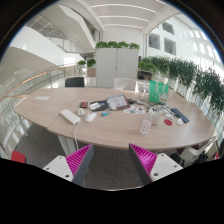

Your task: Pour water

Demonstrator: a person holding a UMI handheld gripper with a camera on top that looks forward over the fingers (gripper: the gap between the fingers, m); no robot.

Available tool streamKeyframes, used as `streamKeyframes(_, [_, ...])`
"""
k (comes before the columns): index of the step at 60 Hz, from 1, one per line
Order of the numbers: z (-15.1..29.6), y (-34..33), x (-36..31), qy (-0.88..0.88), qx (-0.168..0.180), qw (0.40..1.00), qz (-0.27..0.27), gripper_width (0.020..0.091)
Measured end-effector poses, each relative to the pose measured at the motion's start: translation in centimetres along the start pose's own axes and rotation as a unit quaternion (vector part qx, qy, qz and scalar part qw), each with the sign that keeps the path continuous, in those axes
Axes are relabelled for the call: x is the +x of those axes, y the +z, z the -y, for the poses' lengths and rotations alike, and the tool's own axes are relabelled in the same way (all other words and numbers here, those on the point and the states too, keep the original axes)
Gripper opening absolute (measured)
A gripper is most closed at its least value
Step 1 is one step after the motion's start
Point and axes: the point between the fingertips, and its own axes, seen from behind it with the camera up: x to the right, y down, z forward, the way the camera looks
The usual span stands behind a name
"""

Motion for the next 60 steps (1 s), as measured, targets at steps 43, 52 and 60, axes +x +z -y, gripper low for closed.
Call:
streamKeyframes(43, [-0.5,25.0,19.0,0.053,0.078,0.994,-0.060,0.0831])
streamKeyframes(52, [0.0,31.4,22.5,0.068,0.098,0.991,-0.058,0.0826])
streamKeyframes(60, [0.7,35.8,23.5,0.048,0.111,0.991,-0.050,0.0829])
